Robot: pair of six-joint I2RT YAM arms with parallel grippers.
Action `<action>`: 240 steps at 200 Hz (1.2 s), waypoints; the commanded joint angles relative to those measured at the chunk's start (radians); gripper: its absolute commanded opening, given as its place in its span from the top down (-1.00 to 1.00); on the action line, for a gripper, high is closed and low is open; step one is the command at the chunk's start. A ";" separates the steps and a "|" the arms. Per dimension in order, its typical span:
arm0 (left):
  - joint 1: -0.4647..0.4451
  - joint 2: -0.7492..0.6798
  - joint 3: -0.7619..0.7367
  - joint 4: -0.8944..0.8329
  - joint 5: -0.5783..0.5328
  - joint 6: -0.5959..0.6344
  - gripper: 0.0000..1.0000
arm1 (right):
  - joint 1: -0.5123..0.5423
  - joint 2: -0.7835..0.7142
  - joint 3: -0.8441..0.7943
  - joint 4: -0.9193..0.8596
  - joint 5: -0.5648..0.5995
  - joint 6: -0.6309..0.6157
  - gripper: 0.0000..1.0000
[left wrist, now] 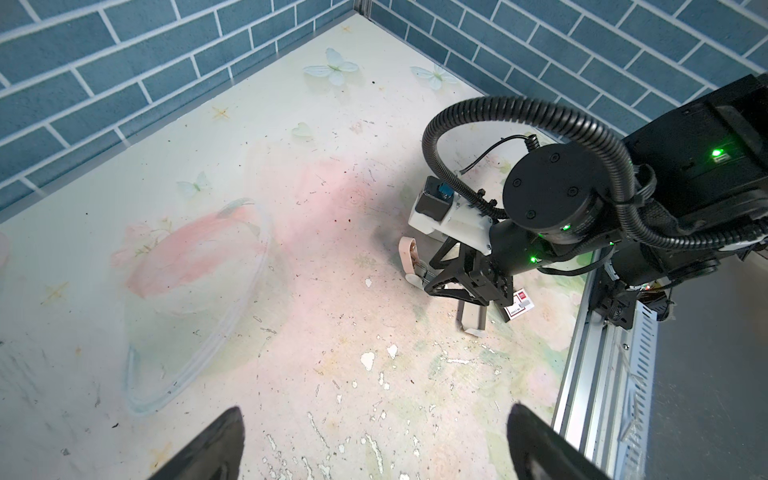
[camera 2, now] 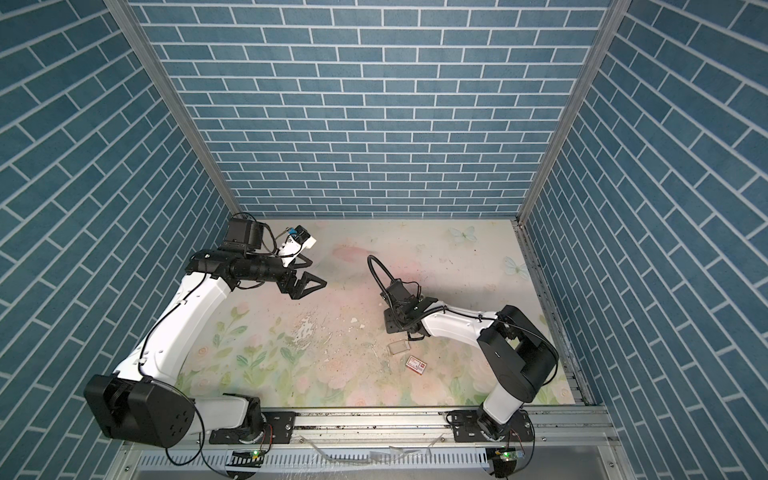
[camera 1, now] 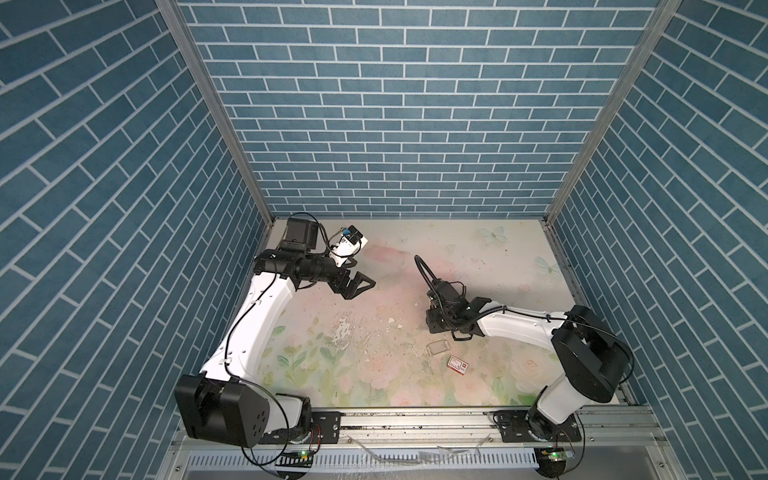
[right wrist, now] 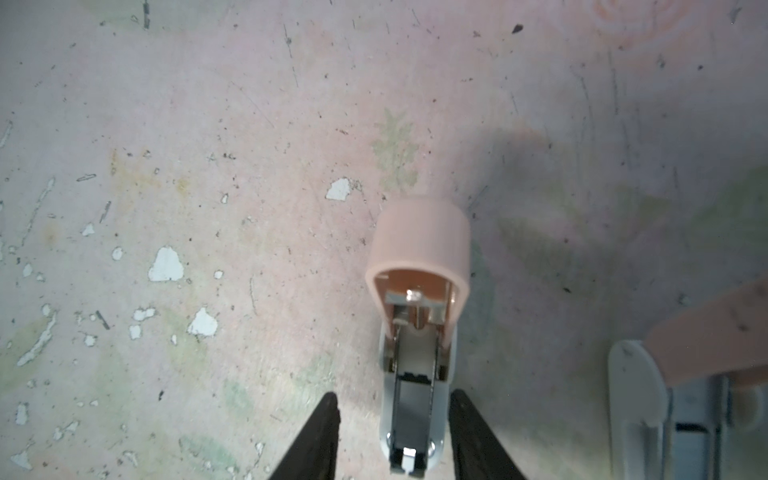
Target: Load the staples into the stapler
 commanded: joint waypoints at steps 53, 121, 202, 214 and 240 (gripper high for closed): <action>0.007 -0.022 -0.026 -0.013 0.011 0.010 -0.99 | 0.012 0.058 0.030 -0.038 0.062 -0.016 0.15; 0.007 -0.021 -0.030 -0.012 0.005 -0.002 -0.99 | 0.033 0.120 0.052 -0.010 0.046 -0.086 0.40; 0.049 -0.074 -0.055 -0.003 0.004 -0.036 -0.97 | 0.104 0.231 0.193 -0.054 0.001 -0.269 0.43; 0.066 -0.083 -0.053 -0.005 0.008 -0.040 -0.97 | 0.115 0.249 0.215 -0.062 -0.014 -0.293 0.41; 0.086 -0.091 -0.050 -0.020 0.006 -0.040 -0.97 | 0.126 0.277 0.249 -0.085 -0.015 -0.324 0.31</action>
